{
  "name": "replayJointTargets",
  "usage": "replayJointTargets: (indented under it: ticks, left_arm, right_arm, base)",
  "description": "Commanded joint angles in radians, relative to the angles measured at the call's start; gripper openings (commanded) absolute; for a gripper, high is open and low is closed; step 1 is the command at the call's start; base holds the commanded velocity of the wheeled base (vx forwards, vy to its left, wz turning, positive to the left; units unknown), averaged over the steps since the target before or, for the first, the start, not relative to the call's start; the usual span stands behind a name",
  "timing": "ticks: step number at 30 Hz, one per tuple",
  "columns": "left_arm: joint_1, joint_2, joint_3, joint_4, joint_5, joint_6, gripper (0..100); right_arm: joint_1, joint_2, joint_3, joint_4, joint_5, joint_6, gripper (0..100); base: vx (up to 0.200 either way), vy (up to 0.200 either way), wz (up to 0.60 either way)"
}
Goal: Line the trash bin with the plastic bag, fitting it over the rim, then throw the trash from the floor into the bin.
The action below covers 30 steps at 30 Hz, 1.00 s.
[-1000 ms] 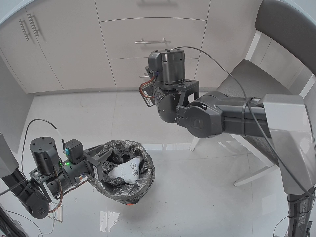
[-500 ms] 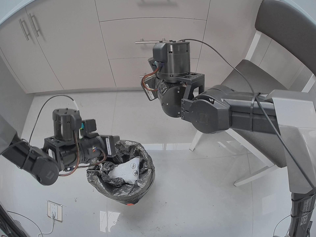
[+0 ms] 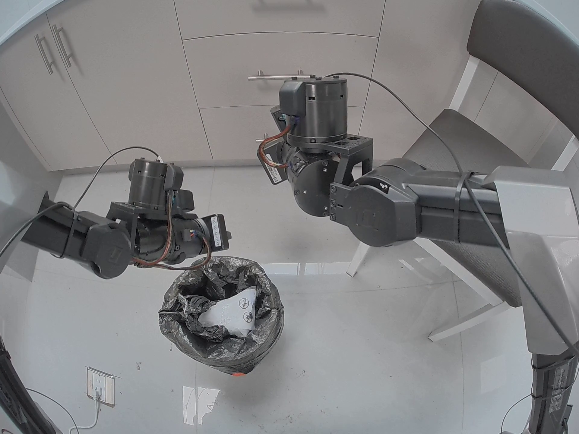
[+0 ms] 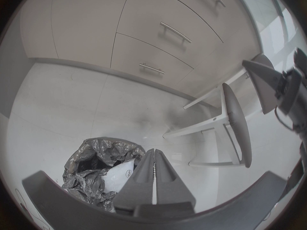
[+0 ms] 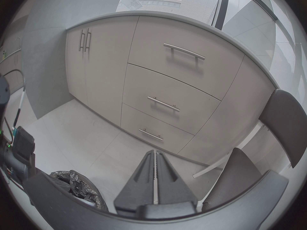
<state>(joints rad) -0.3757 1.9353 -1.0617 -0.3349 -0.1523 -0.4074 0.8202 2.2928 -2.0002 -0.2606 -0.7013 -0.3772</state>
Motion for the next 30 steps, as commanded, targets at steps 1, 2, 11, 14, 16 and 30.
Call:
replayJointTargets:
  ticks: [1,2,11,14,16,30]
  left_arm:
    - [0.003,0.063,-0.113,0.059,0.0,-0.039,0]
    - [0.003,0.08,-0.121,0.059,0.0,-0.04,0]
    - [0.001,0.172,-0.118,0.06,0.005,-0.039,0]
    - [0.003,0.211,-0.118,0.059,0.007,-0.033,0]
    - [0.003,0.241,-0.118,0.06,0.007,-0.03,0]
    - [-0.002,0.422,-0.142,0.022,0.023,0.016,0]
  right_arm:
    - [-0.003,0.019,0.0,-0.017,0.0,0.0,0]
    - [-0.004,0.022,0.0,-0.022,0.0,-0.002,0]
    - [-0.013,0.027,0.0,-0.049,0.0,-0.003,0]
    - [-0.019,0.033,0.0,-0.052,0.0,-0.003,0]
    - [-0.021,0.037,0.0,-0.054,0.0,-0.003,0]
    - [-0.024,0.04,0.0,-0.08,0.0,-0.003,0]
  base:
    - [0.0,0.0,0.0]
    - [0.0,0.0,0.0]
    - [0.0,0.0,0.0]
    - [0.0,0.0,0.0]
    - [0.0,0.0,0.0]
    - [0.0,0.0,0.0]
